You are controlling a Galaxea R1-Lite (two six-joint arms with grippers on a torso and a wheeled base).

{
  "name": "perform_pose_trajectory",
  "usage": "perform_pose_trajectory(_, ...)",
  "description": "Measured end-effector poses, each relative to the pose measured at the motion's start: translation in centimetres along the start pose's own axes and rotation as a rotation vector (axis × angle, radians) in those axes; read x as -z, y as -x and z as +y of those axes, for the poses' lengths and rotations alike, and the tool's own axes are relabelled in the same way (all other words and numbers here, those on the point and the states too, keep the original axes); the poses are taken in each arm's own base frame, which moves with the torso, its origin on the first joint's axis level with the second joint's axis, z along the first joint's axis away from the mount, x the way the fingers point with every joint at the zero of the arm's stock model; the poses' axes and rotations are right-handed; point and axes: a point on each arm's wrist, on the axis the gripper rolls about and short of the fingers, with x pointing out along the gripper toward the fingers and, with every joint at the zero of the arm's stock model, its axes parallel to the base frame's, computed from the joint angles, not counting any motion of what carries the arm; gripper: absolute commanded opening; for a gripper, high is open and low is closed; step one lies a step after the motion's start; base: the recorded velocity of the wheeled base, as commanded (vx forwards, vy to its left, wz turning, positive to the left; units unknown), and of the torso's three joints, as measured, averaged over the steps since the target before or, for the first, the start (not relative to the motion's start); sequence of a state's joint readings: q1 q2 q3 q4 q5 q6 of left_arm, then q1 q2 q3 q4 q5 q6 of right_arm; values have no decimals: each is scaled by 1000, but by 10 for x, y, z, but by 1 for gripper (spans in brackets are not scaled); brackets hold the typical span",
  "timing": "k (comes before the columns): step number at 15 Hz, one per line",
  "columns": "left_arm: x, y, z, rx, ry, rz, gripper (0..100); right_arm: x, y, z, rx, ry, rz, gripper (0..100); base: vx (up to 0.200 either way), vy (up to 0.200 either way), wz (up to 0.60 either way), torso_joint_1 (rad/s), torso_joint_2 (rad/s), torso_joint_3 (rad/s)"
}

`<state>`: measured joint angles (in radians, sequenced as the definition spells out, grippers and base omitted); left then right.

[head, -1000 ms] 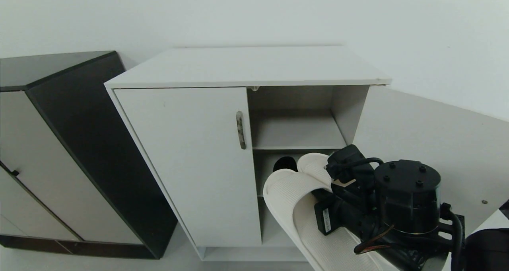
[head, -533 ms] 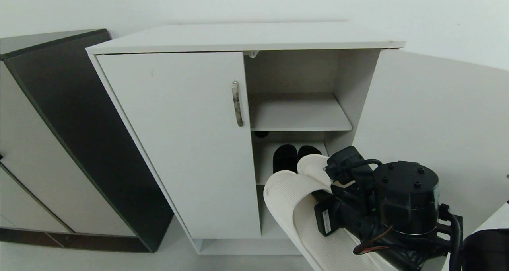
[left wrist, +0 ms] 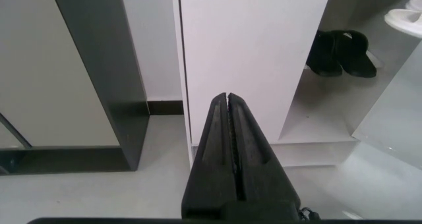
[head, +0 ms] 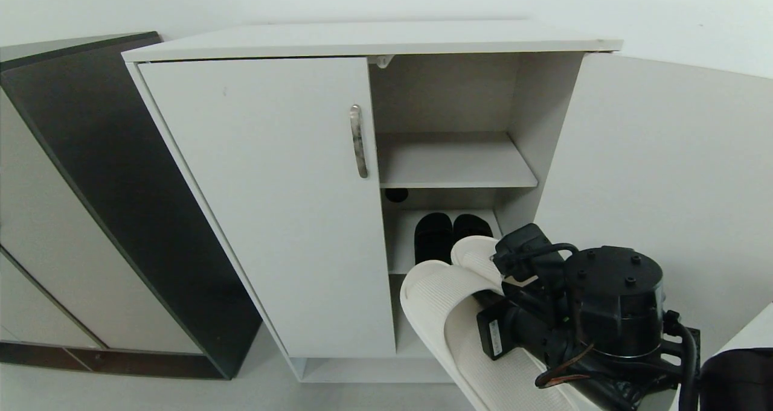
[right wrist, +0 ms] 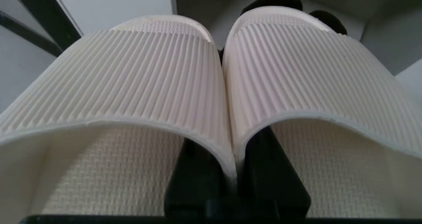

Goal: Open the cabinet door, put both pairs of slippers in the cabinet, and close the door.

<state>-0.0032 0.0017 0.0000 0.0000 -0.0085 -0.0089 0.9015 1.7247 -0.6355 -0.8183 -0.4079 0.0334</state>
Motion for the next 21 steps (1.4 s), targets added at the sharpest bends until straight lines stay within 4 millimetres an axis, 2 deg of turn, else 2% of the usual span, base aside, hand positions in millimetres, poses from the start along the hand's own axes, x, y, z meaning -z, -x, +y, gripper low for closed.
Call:
perform_pose_trajectory(3,0,0,0,0,1,0,0,1,0,0,14,22,4,0,0,0,0,0,0,0)
perform_pose_trajectory(4,0,0,0,0,1,0,0,0,-3,0,73,28,3,0,0,0,0,0,0,0)
perform_pose_trajectory(6,0,0,0,0,-1,0,0,-11,-13,4,206,2,-26,0,0,0,0,0,0,0)
perform_pose_trajectory(10,0,0,0,-1,-3,0,0,-34,-29,18,271,-75,58,0,0,0,0,0,0,0)
perform_pose_trajectory(11,0,0,0,-1,-3,0,0,-41,-30,21,296,-87,74,0,0,0,0,0,0,0)
perform_pose_trajectory(15,0,0,0,-1,-2,0,0,-97,-40,38,429,-173,-15,0,0,0,0,0,0,0)
perform_pose_trajectory(17,0,0,0,-1,-3,0,0,-103,-46,45,440,-173,-27,0,0,0,0,0,0,0)
perform_pose_trajectory(21,0,0,0,-1,-3,0,0,-99,-51,47,444,-172,-20,0,0,0,0,0,0,0)
